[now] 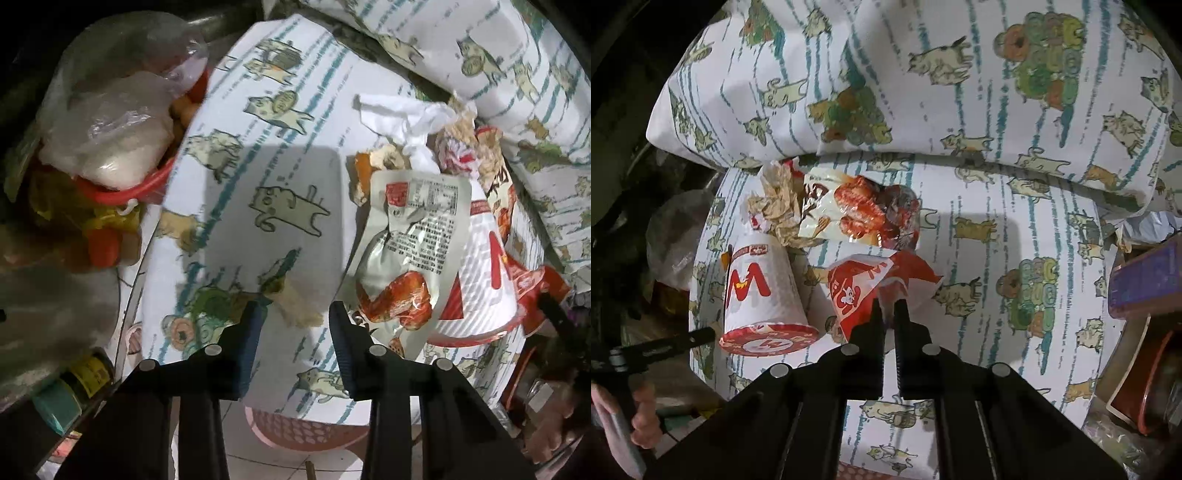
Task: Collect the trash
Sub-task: 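Grasp the red wrapper with the right tool while the left tool grasps a paper scrap, then carry the red wrapper and paper scrap down over the pink basket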
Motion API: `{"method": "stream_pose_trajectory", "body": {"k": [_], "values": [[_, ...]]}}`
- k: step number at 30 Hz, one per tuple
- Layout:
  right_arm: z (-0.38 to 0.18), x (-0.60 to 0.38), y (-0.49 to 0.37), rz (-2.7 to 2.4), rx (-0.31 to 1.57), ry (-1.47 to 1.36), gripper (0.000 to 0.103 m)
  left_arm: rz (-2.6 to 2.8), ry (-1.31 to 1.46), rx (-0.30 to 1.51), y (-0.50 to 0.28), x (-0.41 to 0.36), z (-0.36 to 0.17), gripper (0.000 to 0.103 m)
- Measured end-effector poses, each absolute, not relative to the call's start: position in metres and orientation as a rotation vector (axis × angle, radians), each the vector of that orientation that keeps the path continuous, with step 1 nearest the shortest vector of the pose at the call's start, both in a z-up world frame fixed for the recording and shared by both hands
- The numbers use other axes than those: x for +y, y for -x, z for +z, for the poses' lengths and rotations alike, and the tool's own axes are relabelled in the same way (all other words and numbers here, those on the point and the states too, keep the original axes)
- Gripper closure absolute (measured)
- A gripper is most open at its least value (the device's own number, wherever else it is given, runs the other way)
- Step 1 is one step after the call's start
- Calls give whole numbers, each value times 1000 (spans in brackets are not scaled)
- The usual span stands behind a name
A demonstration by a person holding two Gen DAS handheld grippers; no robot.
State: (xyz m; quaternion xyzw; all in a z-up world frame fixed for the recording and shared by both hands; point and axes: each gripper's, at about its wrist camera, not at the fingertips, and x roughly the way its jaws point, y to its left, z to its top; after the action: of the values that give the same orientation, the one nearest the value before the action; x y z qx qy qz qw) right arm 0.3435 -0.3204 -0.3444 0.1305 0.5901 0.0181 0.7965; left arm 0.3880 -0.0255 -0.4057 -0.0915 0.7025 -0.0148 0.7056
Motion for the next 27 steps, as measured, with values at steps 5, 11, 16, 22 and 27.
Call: {"method": "stream_pose_trajectory", "body": {"k": [5,11,16,22,27], "values": [[-345,-329,-342,31,1256,-334,100,-21,151,1576,-387,-36,-421,71],[-319,-331,-334,41,1167,-315,101,9,65,1550,-381,-50,-421,83],[-304,-337,-326,62,1097,-345,101,-66,86,1550,-375,-56,-410,89],[-283,-337,-315,73,1013,-335,101,-156,-52,1268,-359,-76,-335,89],[-263,-327,-301,108,928,-341,101,-160,-59,984,-353,-67,-275,89]]}}
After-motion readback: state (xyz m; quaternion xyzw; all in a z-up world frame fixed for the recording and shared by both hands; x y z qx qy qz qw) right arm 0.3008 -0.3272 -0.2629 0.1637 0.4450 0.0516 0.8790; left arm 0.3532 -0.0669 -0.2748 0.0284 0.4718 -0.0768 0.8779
